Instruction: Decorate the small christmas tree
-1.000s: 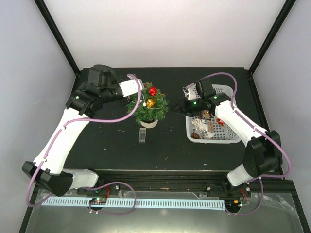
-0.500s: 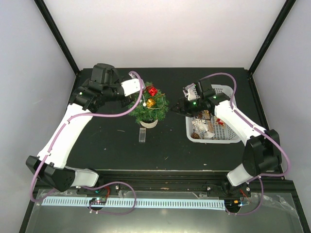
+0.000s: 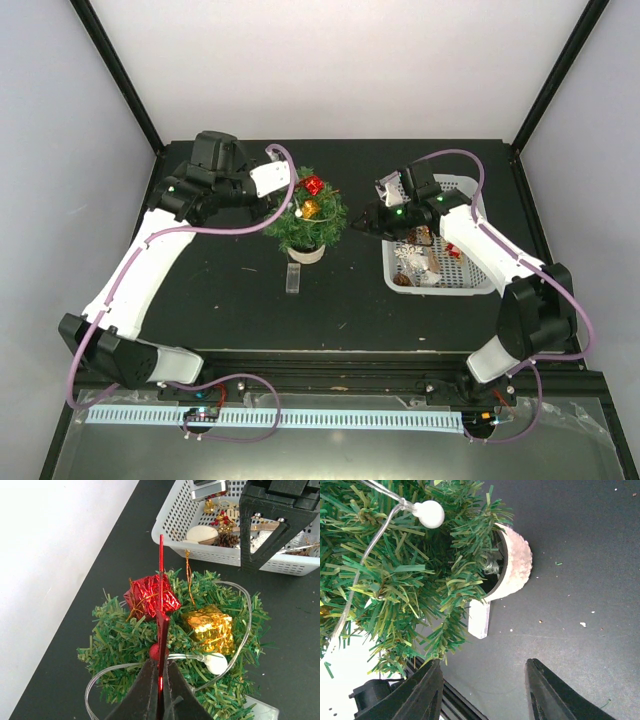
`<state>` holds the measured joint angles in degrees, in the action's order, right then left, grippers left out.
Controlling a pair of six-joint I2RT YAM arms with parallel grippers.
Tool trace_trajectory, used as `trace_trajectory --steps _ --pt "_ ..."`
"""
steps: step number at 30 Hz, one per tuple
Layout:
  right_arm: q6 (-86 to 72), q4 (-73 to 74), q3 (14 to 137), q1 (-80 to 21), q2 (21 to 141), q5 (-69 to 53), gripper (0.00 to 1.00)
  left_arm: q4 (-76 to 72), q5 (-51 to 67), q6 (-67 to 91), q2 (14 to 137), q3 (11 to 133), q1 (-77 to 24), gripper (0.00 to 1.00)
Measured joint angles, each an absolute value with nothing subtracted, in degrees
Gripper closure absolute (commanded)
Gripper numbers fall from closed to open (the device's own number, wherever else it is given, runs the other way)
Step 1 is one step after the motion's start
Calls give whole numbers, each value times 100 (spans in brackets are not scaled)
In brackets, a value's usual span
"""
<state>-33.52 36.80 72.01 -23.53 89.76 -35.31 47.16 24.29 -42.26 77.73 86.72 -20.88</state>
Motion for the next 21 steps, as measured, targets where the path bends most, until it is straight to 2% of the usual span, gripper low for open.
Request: trace_trajectory --steps 12,21 --pt "-3352 3697 7225 -2353 8997 -3533 53 4661 2587 -4134 7889 8672 -2025 97" --pt "-3352 3697 7240 -2353 9063 -3573 53 4674 2526 -4121 7887 8619 -2025 75"
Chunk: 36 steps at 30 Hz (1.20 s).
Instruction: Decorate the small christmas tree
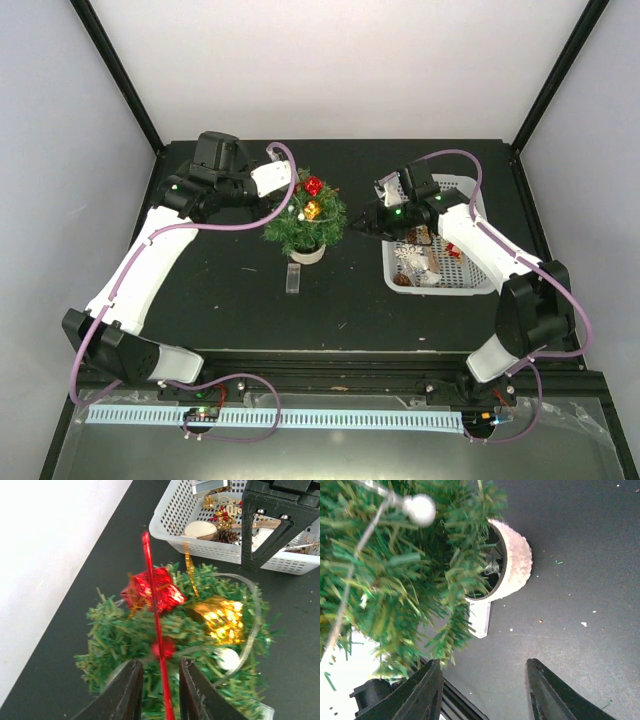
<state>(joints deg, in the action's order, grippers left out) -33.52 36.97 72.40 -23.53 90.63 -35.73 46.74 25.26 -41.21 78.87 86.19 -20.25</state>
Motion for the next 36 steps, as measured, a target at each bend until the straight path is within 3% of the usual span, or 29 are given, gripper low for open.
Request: trace_trajectory --steps 9,15,36 --pt "-3354 3699 7242 -2353 9070 -3599 53 4668 2401 -4117 7887 8576 -2025 75" --pt "-3354 3699 7242 -2353 9070 -3601 53 4665 2333 -4141 7887 8573 -2021 98" --pt "-3352 3704 7253 -2353 9094 -3612 53 4987 2165 -4928 7883 9098 -1946 98"
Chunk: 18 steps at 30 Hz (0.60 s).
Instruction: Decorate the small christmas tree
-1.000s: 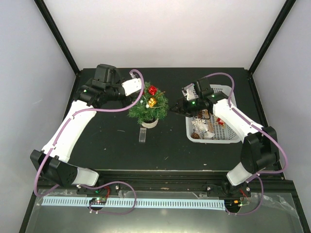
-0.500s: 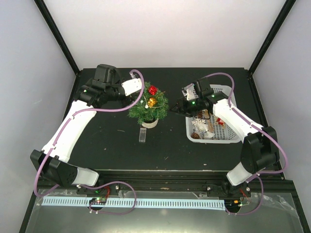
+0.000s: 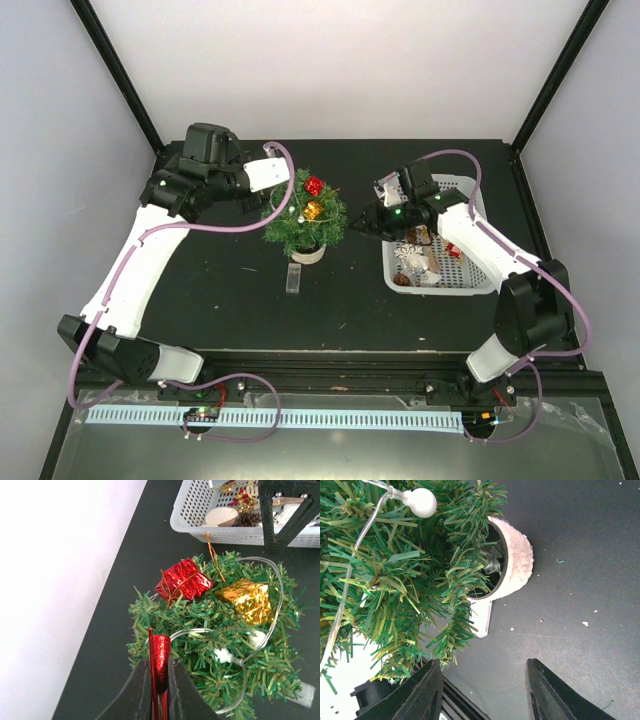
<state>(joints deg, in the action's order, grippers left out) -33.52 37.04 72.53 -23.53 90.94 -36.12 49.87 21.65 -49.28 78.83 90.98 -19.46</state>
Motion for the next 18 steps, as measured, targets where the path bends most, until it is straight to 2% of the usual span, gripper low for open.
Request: trace_trajectory --steps 8,18 --pt "-3179 3933 7456 -2394 9146 -3485 53 5754 1776 -5756 7926 9791 -1914 98" --pt "-2418 4899 8917 -2759 9190 -2281 52 7266 1861 -5981 9013 11306 -1400 98"
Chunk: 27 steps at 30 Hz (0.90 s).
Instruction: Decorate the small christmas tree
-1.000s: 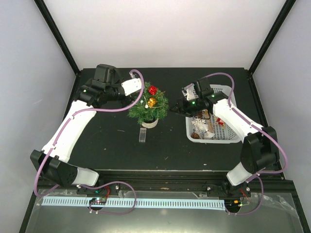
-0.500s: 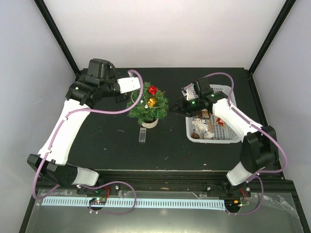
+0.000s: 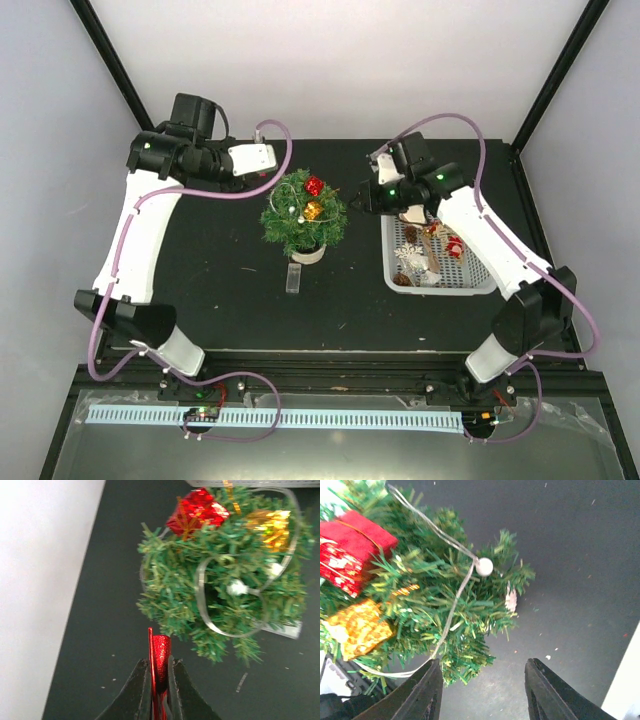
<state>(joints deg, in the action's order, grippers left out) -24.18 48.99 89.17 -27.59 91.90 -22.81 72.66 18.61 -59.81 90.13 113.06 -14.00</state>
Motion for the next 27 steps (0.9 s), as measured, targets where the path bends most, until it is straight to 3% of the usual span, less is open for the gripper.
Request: trace_trajectory --steps 6,11,23,27 --pt "-2032 5192 9760 -3026 9094 -1903 48 8270 2510 -6235 9098 11734 -1352 99" --pt "-1820 4923 10084 -3614 8700 -2305 45 8591 2921 -6364 8643 11572 -1404 98" --pt "-1822 4322 10420 -4687 8947 -3476 44 8757 4755 -5640 7994 10372 -1466 98" --pt "-1824 4335 10545 -4862 9177 -3562 49 8777 5256 -5380 7999 10027 -1470 99"
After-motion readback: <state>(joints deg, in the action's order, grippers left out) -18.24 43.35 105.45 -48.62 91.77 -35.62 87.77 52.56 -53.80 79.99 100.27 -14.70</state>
